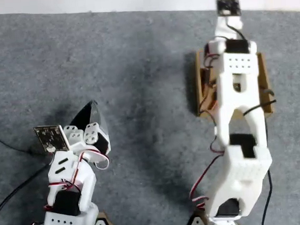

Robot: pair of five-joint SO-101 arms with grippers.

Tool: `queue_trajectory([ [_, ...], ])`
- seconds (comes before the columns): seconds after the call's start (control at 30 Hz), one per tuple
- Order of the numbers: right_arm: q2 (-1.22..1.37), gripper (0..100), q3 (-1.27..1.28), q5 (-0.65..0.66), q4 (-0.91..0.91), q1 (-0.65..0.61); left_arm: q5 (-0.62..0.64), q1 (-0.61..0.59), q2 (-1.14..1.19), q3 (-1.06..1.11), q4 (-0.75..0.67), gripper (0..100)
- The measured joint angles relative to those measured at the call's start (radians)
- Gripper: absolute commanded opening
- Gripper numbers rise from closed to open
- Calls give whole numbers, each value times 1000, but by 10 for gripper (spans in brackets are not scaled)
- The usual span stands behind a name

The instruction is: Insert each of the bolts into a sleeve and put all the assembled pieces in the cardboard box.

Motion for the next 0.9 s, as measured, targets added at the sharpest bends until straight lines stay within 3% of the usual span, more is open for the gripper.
queue_trajectory([
  [0.17, -192, 78, 107, -109, 21, -66, 0, 0, 0, 0, 0, 7],
  [0.33, -440, 78, 397, -129, 0, -130, 0, 0, 0, 0, 41, 7],
  [0.7, -1183, 78, 1418, -130, -489, -138, 2, 0, 0, 0, 190, 7],
  [0.9, -1564, 78, 1870, -130, -589, -140, -212, -32, 0, 0, 356, 7],
])
